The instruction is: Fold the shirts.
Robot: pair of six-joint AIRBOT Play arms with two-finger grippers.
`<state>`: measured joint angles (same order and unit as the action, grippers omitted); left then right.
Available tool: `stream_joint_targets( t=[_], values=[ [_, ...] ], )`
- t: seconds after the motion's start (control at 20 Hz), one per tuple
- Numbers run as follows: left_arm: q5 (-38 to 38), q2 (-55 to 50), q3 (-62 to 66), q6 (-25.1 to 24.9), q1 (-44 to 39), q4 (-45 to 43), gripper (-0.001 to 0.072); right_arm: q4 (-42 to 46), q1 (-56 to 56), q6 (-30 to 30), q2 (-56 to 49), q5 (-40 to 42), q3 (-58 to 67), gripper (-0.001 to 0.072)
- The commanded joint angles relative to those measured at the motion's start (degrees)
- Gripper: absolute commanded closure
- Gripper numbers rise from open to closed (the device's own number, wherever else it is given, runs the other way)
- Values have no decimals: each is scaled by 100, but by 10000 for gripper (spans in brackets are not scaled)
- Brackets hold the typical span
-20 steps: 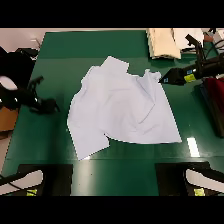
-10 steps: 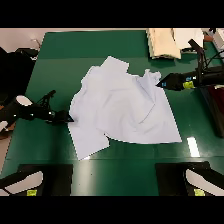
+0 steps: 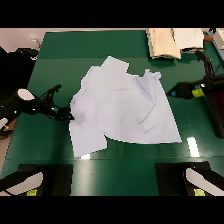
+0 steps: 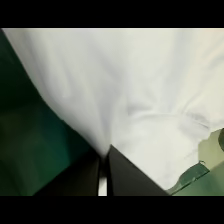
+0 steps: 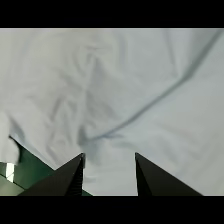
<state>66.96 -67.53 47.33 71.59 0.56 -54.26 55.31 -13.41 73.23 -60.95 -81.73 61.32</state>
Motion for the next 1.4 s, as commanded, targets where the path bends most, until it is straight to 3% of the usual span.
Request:
stream_joint_targets(
  t=[0.0, 0.1, 0.3, 0.55, 0.65, 0.85, 0.95, 1.05, 1.2, 1.35],
  values=[
    [57, 389, 201, -9, -15, 17, 683, 1106, -997, 90, 474, -66, -1132, 333],
    [76, 457, 201, -9, -15, 22, 683, 1451, -1797, 85, 629, -13, -1963, 166],
    [-31, 457, 201, -7, -15, 28, 683, 1515, -2861, -197, 629, 125, -2990, 210],
    [-59, 457, 201, -7, -15, 35, 682, 1458, -2229, -201, 627, 450, -3501, 212],
    [-52, 457, 201, -7, -15, 35, 682, 1252, -1766, -140, 627, 706, -3534, 304],
    [-17, 457, 201, -4, -15, 35, 682, 520, -1156, -111, 627, 1023, -3534, 307],
    [44, 457, 201, -7, -15, 35, 683, 422, -918, -118, 629, 909, -3532, 468],
    [79, 575, 216, 9, -15, 35, 684, 433, -621, -201, 632, 774, -3469, 690],
    [118, 1150, 610, 157, -15, 26, 683, 424, -199, -203, 817, 496, -2771, 696],
    [216, 1945, 1740, 345, -15, 13, 683, 424, 61, -72, 1478, 437, -1209, 696]
  ],
)
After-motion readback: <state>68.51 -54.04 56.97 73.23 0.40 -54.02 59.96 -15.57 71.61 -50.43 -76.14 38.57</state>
